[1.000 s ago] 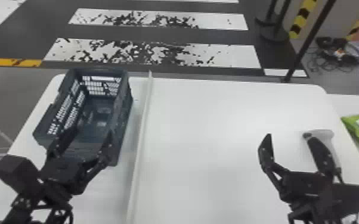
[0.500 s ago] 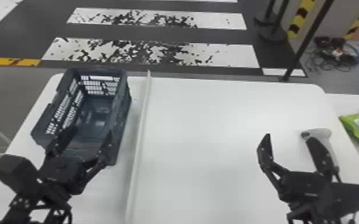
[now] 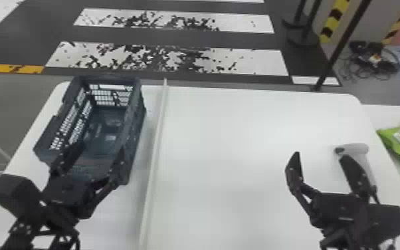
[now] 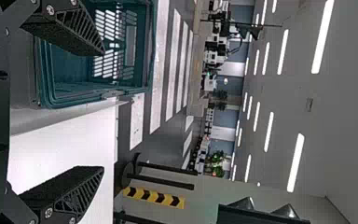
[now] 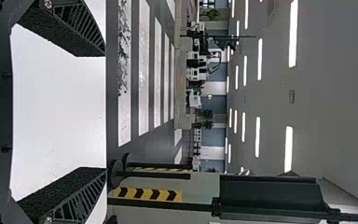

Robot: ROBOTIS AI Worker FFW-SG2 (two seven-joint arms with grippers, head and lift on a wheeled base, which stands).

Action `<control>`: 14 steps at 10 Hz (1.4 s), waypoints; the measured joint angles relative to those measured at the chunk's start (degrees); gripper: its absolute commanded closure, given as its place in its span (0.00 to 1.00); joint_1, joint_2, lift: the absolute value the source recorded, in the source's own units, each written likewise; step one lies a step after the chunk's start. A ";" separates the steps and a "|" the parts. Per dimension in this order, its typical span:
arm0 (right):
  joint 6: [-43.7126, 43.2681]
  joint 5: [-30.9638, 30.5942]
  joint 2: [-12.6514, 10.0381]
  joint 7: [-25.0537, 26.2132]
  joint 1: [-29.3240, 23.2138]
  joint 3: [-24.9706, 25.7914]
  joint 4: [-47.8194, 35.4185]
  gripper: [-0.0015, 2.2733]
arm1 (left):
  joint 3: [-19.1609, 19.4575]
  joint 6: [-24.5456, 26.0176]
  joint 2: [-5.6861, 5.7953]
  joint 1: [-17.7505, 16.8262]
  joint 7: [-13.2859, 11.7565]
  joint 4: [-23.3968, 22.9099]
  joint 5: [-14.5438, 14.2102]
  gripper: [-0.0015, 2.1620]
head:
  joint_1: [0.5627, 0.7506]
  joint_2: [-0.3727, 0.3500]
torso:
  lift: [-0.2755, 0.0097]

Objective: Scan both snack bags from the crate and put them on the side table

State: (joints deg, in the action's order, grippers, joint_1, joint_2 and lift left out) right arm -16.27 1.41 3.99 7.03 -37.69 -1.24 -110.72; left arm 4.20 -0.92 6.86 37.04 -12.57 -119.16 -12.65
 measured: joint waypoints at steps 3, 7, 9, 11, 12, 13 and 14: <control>0.09 0.67 0.67 -0.09 -0.37 0.19 -0.02 0.02 | -0.37 0.00 -0.78 0.05 0.00 0.11 0.42 0.06 | 0.70 0.46 | 0.66; 0.06 0.87 0.92 -0.14 -0.46 0.18 -0.05 0.03 | -0.67 0.00 -0.81 0.45 0.00 -0.20 1.08 0.06 | 0.70 0.45 | 0.66; 0.06 0.87 1.01 -0.10 -0.52 0.15 -0.11 0.03 | -0.75 0.00 -0.80 0.66 0.00 -0.48 1.21 0.06 | 0.70 0.45 | 0.66; 0.06 1.06 1.23 -0.09 -0.61 0.07 -0.26 0.03 | -0.85 0.10 -0.80 0.96 0.00 -0.94 1.46 0.06 | 0.70 0.45 | 0.66; 0.06 1.46 1.35 -0.14 -0.63 0.01 -0.29 0.03 | -0.86 0.16 -0.80 1.10 0.00 -1.11 1.56 0.06 | 0.70 0.45 | 0.66; 0.06 1.66 1.42 -0.17 -0.67 -0.05 -0.38 0.03 | -0.86 0.17 -0.80 1.28 0.00 -1.27 1.63 0.06 | 0.70 0.45 | 0.66; 0.06 1.72 1.48 -0.17 -0.72 -0.16 -0.44 0.03 | -0.85 0.17 -0.80 1.44 0.00 -1.35 1.66 0.06 | 0.70 0.45 | 0.66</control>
State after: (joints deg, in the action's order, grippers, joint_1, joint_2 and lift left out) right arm -16.21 3.13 5.46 6.85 -38.40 -1.39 -111.16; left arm 3.35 -0.74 6.06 38.48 -12.56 -120.51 -10.99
